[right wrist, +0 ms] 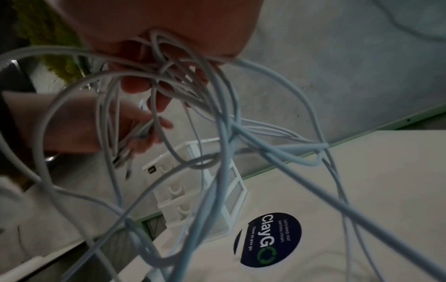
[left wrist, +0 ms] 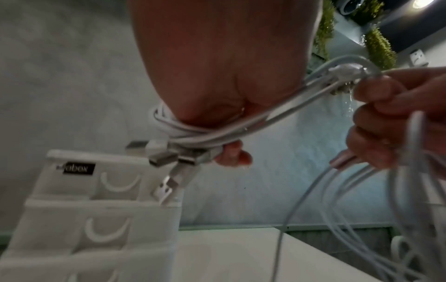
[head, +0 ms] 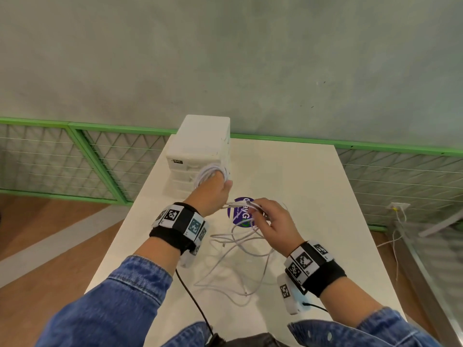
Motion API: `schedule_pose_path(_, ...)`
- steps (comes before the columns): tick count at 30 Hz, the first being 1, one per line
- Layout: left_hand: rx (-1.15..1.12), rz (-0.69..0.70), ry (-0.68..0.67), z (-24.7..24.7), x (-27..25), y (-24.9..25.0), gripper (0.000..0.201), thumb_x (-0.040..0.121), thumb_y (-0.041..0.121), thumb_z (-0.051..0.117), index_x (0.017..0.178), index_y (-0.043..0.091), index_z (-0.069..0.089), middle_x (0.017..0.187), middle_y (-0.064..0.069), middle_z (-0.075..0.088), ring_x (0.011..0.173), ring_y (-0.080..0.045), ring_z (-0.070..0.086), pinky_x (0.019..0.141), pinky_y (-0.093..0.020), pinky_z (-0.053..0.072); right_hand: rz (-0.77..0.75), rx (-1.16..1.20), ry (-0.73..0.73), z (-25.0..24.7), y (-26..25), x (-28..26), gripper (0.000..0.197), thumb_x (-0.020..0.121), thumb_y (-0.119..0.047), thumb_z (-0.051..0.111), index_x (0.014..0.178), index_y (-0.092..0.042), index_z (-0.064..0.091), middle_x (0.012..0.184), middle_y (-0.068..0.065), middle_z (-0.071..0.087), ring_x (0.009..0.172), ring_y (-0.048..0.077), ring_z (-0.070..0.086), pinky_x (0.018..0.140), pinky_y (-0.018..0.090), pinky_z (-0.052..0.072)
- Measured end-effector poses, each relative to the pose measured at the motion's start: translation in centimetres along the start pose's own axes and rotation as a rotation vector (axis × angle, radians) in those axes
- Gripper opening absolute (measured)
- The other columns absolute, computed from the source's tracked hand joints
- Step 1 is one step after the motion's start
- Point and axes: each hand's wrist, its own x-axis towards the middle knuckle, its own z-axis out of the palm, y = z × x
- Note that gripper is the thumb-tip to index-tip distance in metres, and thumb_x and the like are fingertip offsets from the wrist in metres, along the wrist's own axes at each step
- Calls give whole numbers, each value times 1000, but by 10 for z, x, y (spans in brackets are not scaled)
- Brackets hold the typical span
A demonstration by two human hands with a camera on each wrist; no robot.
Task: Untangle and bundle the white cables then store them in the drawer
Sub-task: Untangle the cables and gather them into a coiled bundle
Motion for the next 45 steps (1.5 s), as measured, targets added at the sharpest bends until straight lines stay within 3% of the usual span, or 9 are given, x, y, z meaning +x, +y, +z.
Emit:
schedule_pose_path(5,-224,-1,-331,9,-16,8,77,91,63,33,94,-9,57,75,-15,59,62,-21,53,63,-28,44,127,119,112,-16,17,7,23,92,-18,46,92,-38,58,84,-16,63,76,11,61,70,33,50)
schedule_pose_path(8,-178,32,-393,14,-22,17,55,77,56,67,99,7,57,86,-10,66,70,-20,60,66,-29,48,125,106,123,-24,23,8,31,93,-11,50,90,-40,59,84,-23,63,74,5,61,69,18,47)
schedule_pose_path(12,-96,85,-232,12,-18,24,41,83,45,67,90,6,54,72,0,54,60,-11,50,53,-23,36,87,-89,121,-31,35,10,12,87,-24,58,88,-20,70,74,-22,63,75,6,59,72,27,47)
schedule_pose_path(18,-136,58,-108,1,-13,25,35,86,43,63,72,16,45,65,3,51,55,-7,48,54,-23,37,96,-322,50,-32,66,0,22,81,-45,58,77,-27,70,72,-12,68,73,13,58,73,43,47)
schedule_pose_path(22,-411,-15,168,-18,-13,29,40,89,42,58,86,2,56,62,2,49,53,-9,46,57,-25,39,201,-353,-60,-29,80,-19,46,79,-62,42,72,-25,68,78,-9,65,80,18,56,75,39,43)
schedule_pose_path(25,-477,-31,354,-32,-9,26,35,89,37,62,69,13,47,62,-1,49,53,-13,45,56,-27,38,351,-325,-86,-32,86,-31,51,71,-71,32,68,-28,60,78,-10,59,82,15,50,73,30,32)
schedule_pose_path(29,-523,-59,463,-29,-7,20,38,88,35,63,66,11,43,60,-3,47,53,-15,44,56,-27,37,441,-377,-124,-35,92,-29,70,69,-75,27,86,-20,66,87,-3,61,87,16,52,80,36,40)
schedule_pose_path(37,-673,-142,678,-39,0,3,37,84,40,66,75,9,47,67,-13,46,58,-19,43,58,-31,39,537,-170,-87,-50,93,-27,15,93,-32,52,89,-22,63,93,1,59,88,16,54,72,24,37)
schedule_pose_path(45,-685,-223,759,-49,-1,-18,43,87,35,65,62,16,36,61,-7,40,53,-19,36,46,-23,33,798,-450,-39,-65,114,-30,30,96,-39,40,84,-20,59,94,11,65,83,28,57,72,35,44)
